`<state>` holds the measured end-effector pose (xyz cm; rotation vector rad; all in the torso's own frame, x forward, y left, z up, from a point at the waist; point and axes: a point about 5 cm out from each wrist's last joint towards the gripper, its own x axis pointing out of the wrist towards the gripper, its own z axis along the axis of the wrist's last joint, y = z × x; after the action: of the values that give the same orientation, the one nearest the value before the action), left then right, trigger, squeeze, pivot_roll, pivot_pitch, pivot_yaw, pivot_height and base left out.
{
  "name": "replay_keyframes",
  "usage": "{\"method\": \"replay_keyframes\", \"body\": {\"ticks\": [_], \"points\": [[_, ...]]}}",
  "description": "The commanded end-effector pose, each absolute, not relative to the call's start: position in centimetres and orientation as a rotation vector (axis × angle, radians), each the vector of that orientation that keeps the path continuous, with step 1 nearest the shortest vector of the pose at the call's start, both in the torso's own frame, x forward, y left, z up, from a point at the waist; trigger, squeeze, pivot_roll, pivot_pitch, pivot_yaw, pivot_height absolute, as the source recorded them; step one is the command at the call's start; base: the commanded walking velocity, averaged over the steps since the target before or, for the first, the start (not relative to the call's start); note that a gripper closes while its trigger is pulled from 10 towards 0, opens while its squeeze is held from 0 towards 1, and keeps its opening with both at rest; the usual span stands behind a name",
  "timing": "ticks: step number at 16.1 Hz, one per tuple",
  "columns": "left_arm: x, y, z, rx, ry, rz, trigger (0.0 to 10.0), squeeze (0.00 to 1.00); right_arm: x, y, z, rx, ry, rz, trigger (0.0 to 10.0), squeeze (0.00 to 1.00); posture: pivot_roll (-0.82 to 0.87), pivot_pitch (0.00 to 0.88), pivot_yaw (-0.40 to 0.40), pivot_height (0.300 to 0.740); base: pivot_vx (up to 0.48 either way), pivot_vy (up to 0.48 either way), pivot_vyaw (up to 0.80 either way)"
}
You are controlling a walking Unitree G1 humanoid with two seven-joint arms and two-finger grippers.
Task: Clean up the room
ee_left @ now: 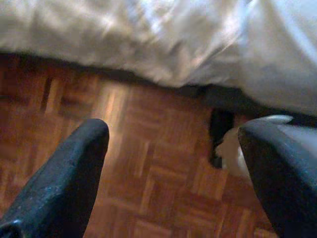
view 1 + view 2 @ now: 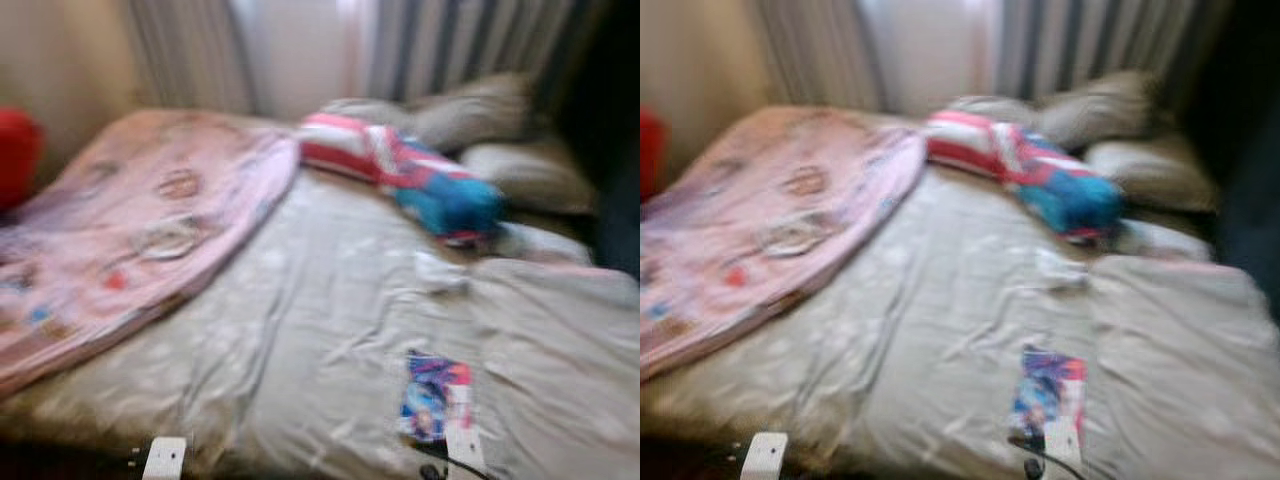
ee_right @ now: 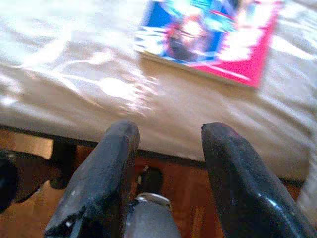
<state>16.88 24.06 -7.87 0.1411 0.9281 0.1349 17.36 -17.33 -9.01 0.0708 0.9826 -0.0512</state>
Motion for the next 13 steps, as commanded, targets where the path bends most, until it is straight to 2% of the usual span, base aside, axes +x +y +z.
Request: {"method": "replay_keyframes", "body": {"ticks": [1, 3, 4, 5, 9, 12, 13], "points": [[16.4, 24.1, -8.1, 0.145, 0.963, 0.141, 10.0, 0.0, 16.6, -17.5, -9.3, 0.104, 1.004, -0.078, 10.0, 0.0, 0.15, 0.021, 0.001, 0.74, 0.0, 0.247, 0.0], [16.5, 24.4, -8.0, 0.149, 0.965, 0.144, 10.0, 0.0, 16.4, -17.7, -9.4, 0.103, 1.008, -0.091, 10.0, 0.0, 0.15, 0.034, 0.005, 0.74, 0.0, 0.298, 0.0], [16.5, 24.5, -8.0, 0.149, 0.964, 0.147, 10.0, 0.0, 16.4, -17.7, -9.4, 0.098, 1.009, -0.087, 10.0, 0.0, 0.15, 0.036, 0.007, 0.74, 0.0, -0.341, 0.0], [16.6, 24.8, -7.9, 0.15, 0.961, 0.15, 10.0, 0.0, 16.4, -17.7, -9.4, 0.096, 1.003, -0.085, 10.0, 0.0, 0.15, 0.039, 0.012, 0.74, 0.0, 0.349, 0.0], [17.8, 25.5, -7.1, 0.152, 0.936, 0.158, 10.0, 0.0, 16.8, -18.0, -9.2, 0.116, 0.994, -0.113, 10.0, 0.0, 0.16, 0.046, 0.013, 0.74, 0.0, 0.273, 0.73], [19.1, 25.2, -6.6, 0.147, 0.912, 0.158, 10.0, 0.0, 16.9, -18.1, -9.1, 0.147, 0.983, -0.146, 10.0, 0.0, 0.16, 0.045, 0.012, 0.74, 0.0, 0.247, 0.0], [19.2, 25.1, -6.5, 0.145, 0.907, 0.157, 10.0, 0.0, 17.1, -18.2, -9.1, 0.152, 0.978, -0.153, 10.0, 0.0, 0.16, 0.046, 0.012, 0.74, 0.0, -0.345, 0.0]]}}
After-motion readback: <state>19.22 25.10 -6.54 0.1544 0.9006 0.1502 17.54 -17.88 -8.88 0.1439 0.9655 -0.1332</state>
